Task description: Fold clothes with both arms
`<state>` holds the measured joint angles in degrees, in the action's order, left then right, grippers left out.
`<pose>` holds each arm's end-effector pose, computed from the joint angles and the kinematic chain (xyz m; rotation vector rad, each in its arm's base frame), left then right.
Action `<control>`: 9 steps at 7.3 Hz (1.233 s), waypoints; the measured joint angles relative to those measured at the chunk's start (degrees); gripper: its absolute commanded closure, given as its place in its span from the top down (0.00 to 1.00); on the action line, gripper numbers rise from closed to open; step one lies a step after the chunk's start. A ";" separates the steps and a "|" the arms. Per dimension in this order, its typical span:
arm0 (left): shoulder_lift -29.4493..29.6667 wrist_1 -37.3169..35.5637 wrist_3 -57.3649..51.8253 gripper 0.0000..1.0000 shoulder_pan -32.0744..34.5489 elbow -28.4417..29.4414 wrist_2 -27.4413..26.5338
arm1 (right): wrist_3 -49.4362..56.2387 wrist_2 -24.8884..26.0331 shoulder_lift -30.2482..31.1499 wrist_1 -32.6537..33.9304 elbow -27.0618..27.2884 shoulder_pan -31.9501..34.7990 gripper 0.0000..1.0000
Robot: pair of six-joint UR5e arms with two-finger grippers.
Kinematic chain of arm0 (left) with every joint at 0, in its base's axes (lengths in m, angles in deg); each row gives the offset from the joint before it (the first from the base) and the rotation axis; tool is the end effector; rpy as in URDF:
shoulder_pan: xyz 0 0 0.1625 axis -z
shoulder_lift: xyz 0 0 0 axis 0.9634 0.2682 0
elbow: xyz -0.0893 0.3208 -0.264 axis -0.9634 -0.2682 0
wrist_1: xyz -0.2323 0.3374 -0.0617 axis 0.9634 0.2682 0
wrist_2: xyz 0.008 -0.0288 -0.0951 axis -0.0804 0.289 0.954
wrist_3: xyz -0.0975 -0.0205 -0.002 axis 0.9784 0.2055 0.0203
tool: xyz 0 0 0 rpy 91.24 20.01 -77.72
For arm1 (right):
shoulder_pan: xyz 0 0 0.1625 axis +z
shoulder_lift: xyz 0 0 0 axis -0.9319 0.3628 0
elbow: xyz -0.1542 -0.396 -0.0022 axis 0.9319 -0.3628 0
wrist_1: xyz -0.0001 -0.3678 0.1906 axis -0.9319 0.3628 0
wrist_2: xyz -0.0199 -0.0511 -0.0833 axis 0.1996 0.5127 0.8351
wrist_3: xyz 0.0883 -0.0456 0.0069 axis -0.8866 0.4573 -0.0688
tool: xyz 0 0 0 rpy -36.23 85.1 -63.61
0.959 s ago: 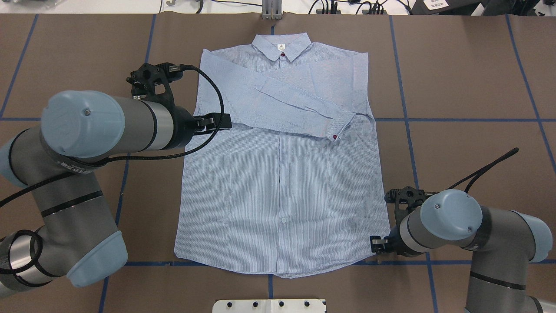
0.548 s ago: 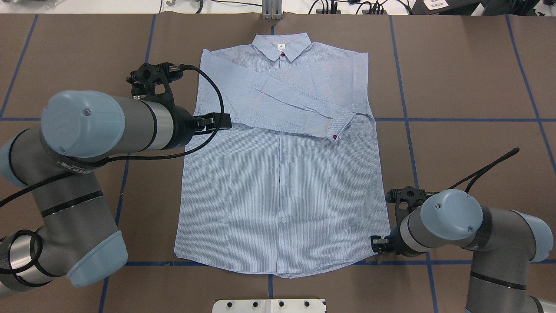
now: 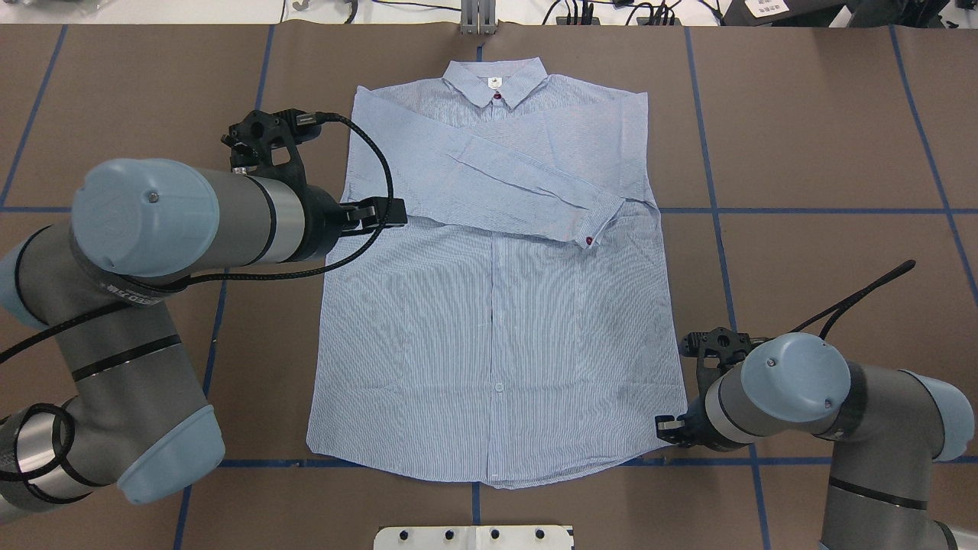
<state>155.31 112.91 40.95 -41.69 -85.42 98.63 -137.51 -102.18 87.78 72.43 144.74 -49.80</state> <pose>0.4089 -0.4117 0.1826 0.3692 1.1008 -0.2788 -0.4426 -0.2577 0.4087 -0.1205 -0.7716 -0.0103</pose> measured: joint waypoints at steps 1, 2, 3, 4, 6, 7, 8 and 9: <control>0.00 0.00 0.01 1.00 0.01 0.00 -0.01 | 0.00 -0.06 -0.04 0.00 0.11 0.05 0.00; -0.04 0.00 0.01 1.00 0.02 0.01 -0.01 | 0.00 -0.28 -0.16 0.00 0.37 0.24 0.00; -0.32 -0.06 0.11 1.00 0.03 0.03 0.04 | -0.02 -0.96 -0.35 -0.02 0.80 0.80 0.00; -1.17 -0.20 0.33 1.00 -0.01 0.03 0.34 | -0.06 -1.72 -0.55 -0.06 1.37 1.53 0.00; -5.20 -0.27 0.67 1.00 -0.71 0.02 2.49 | -0.09 -1.81 -0.67 -0.11 3.04 2.60 0.00; -7.28 -0.25 1.35 1.00 -1.56 -0.01 3.35 | -0.09 -1.71 -0.81 -0.17 3.61 3.33 0.00; -8.96 -0.21 3.35 1.00 -3.25 -0.10 3.91 | -0.09 -1.64 -1.07 -0.22 4.06 4.02 0.00; -9.82 -0.21 6.83 1.00 -5.64 -0.12 4.02 | -0.09 -1.43 -1.32 -0.25 4.44 4.50 0.00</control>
<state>145.49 112.70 47.79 -47.33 -85.54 102.65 -137.60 -103.61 86.45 72.19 149.18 -45.29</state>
